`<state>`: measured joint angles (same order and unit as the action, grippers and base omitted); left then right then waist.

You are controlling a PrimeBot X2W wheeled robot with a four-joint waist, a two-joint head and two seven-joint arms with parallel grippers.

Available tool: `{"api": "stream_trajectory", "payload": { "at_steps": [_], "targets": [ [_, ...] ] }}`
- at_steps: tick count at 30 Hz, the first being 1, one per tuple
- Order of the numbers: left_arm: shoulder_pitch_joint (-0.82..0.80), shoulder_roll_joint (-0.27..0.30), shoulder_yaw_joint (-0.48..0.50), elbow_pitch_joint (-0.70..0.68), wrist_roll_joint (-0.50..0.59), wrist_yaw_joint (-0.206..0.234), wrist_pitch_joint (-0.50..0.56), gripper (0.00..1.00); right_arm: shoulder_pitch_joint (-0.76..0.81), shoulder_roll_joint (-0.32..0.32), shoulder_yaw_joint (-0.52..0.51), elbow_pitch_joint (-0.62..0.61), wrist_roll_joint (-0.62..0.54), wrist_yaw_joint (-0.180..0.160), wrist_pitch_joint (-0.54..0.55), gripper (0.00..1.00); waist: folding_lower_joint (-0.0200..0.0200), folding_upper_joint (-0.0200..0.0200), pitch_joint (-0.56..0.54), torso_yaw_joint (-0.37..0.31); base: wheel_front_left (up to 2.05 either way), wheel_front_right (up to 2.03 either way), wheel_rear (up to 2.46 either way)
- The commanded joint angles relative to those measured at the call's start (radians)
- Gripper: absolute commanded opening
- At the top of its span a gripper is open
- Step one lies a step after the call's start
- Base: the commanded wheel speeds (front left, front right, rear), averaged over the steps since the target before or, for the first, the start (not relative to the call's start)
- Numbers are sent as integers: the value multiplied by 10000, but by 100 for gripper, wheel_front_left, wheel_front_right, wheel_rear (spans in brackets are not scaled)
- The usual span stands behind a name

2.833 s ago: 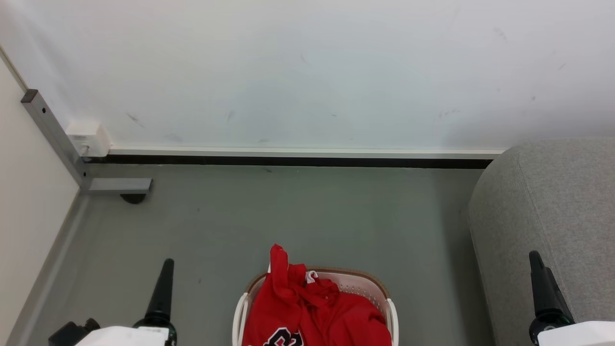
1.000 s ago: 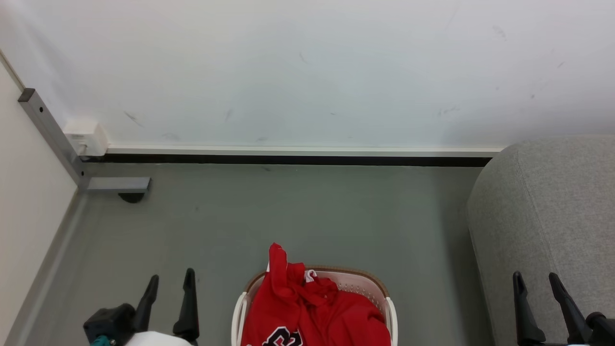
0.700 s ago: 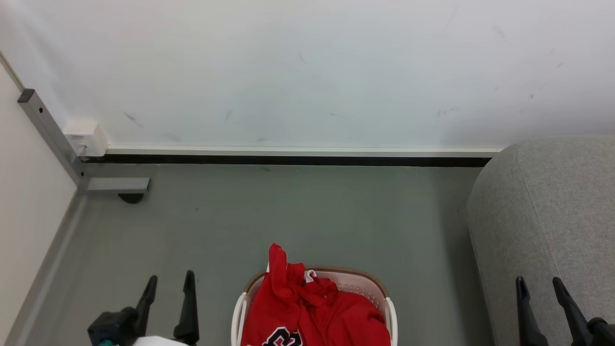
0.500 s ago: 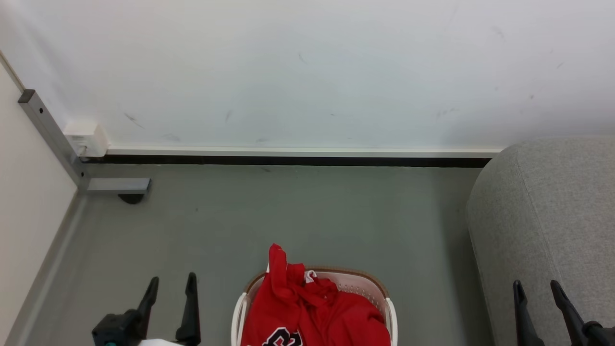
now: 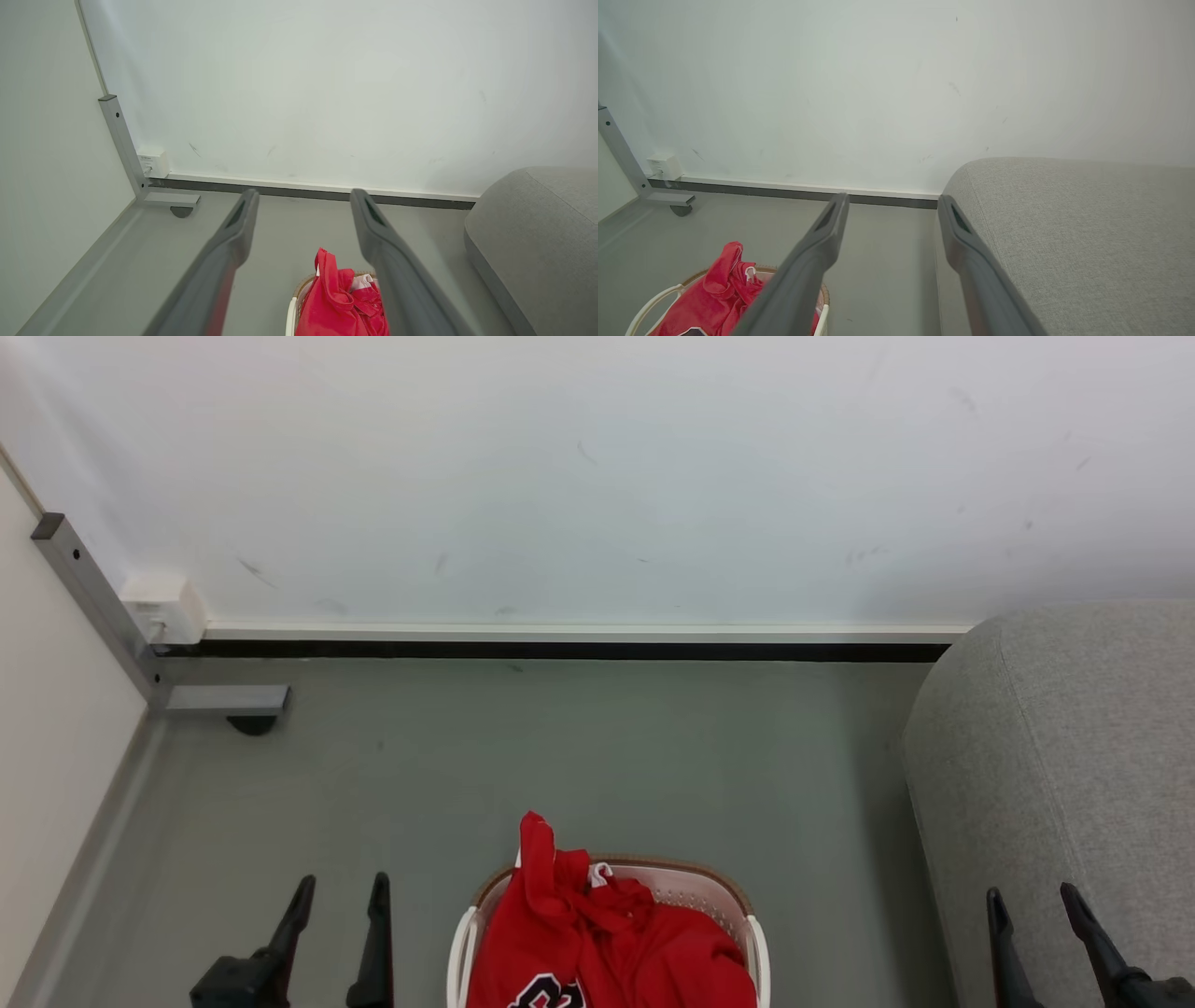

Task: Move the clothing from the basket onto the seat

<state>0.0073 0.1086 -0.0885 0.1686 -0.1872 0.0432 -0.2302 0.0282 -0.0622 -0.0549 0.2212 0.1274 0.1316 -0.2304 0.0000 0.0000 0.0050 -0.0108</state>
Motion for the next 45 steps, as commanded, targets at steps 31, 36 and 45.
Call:
{"api": "stream_trajectory", "payload": {
  "at_steps": [31,36,45],
  "targets": [
    [144,-397,476,253,1314,-597,-348,100,181,39,228,-139,-1008,-19,-341,100,0,0,272,-225,0,0,0],
    [-452,-445,384,208,1401,-805,-348,100,-264,59,264,-344,-1042,-19,-341,100,0,0,1064,-368,0,0,0],
    [-2676,-466,-402,761,1683,-1368,-346,100,-1681,111,586,-861,-1158,-19,-338,100,0,0,3504,-889,0,0,0]
  ]
}}
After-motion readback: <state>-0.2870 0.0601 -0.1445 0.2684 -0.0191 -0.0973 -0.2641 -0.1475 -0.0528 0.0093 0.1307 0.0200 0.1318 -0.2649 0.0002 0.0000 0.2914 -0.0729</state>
